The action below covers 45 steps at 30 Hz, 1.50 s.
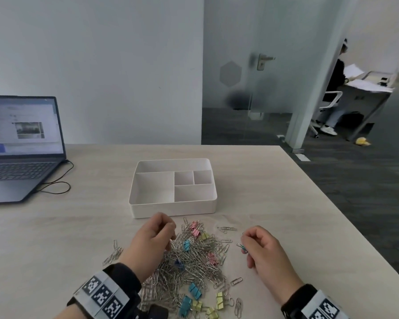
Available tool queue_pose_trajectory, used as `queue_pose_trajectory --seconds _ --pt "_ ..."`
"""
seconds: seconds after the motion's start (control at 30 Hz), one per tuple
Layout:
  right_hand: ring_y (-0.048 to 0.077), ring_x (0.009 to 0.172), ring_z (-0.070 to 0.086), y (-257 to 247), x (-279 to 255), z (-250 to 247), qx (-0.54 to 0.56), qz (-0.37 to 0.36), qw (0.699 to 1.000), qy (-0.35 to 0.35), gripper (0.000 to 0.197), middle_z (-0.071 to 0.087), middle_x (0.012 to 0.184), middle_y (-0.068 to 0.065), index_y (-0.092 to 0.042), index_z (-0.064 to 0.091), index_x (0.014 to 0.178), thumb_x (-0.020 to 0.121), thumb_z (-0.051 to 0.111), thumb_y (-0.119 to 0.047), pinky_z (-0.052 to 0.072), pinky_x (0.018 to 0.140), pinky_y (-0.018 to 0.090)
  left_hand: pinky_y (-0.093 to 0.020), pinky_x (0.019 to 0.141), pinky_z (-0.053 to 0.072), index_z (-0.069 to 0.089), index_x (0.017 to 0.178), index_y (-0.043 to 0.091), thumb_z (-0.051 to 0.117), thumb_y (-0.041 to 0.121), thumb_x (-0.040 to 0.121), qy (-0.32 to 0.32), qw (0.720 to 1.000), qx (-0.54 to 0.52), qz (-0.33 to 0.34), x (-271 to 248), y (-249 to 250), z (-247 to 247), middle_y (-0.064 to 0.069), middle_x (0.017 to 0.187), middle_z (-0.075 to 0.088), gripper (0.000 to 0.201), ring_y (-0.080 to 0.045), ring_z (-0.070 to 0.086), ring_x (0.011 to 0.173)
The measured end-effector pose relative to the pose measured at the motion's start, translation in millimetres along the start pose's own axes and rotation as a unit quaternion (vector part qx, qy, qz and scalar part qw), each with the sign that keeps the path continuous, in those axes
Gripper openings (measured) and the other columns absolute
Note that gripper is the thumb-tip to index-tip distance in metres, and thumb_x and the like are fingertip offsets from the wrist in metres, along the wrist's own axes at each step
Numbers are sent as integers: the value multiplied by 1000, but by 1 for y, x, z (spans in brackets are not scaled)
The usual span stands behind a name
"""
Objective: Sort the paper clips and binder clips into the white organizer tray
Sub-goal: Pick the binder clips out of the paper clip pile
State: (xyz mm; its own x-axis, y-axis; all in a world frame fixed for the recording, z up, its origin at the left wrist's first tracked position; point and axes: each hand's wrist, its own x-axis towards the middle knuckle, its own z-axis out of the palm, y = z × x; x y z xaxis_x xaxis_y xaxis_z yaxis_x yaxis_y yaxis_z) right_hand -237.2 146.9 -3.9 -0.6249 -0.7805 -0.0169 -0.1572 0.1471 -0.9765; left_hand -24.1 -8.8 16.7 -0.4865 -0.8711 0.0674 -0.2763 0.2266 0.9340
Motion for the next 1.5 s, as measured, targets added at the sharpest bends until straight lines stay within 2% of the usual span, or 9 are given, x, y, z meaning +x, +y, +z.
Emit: queue_pose_trajectory --seconds 0.23,0.4,0.53,0.73,0.93,1.13,1.37,1.43,1.5 --pt "7 63 58 -3 11 -14 -53 -29 998 18 7 70 80 -6 -19 69 85 87 76 -19 50 62 23 -23 47 40 61 89 17 78 24 85 -109 993 -18 -32 11 10 11 7 65 59 19 -9 46 51" --pt "13 82 67 -1 41 -53 -167 -10 983 69 11 72 81 -6 -21 70 76 86 76 -20 50 74 30 -24 67 54 69 79 24 83 35 78 -173 977 118 32 26 44 34 8 78 73 18 -4 65 68" --pt "18 85 68 13 61 -77 -195 30 975 103 10 73 81 -4 -19 72 75 84 76 -18 51 79 33 -19 59 48 77 79 27 82 41 76 -227 942 237 74 39 80 74 15 70 68 15 0 59 60" --pt "15 74 64 26 67 -80 -228 27 967 109 10 67 73 -5 -26 71 73 81 77 -23 51 75 34 -27 73 57 80 90 26 74 40 81 -308 869 375 97 43 89 131 11 79 72 17 -10 65 74" --pt "9 80 65 27 65 -83 -252 15 962 104 11 69 78 -11 -29 69 75 84 74 -27 49 74 28 -29 93 53 73 113 31 68 50 86 -316 856 395 105 43 81 133 13 111 70 33 -11 65 102" --pt "5 82 65 27 61 -83 -241 3 966 93 8 71 83 -12 -29 71 81 88 69 -28 50 73 28 -21 66 48 75 92 30 66 33 91 -202 908 359 77 77 85 75 15 84 69 10 -3 61 70" --pt "7 82 65 25 56 -83 -235 2 968 90 14 71 82 -14 -28 71 81 92 63 -31 52 78 32 -24 71 57 73 102 26 64 33 91 -201 883 422 37 100 77 38 11 99 73 16 -8 73 71" --pt "9 81 66 25 56 -83 -236 2 968 90 15 71 82 -13 -28 70 82 93 62 -32 53 78 33 -19 61 51 69 114 27 65 40 90 -222 857 463 46 97 79 42 11 108 71 28 -7 69 73" --pt "10 80 65 25 55 -83 -236 4 968 85 16 71 80 -11 -27 70 82 93 60 -33 53 76 33 -18 69 49 65 126 29 66 45 88 -251 822 508 62 92 79 47 12 117 68 41 -6 62 82"
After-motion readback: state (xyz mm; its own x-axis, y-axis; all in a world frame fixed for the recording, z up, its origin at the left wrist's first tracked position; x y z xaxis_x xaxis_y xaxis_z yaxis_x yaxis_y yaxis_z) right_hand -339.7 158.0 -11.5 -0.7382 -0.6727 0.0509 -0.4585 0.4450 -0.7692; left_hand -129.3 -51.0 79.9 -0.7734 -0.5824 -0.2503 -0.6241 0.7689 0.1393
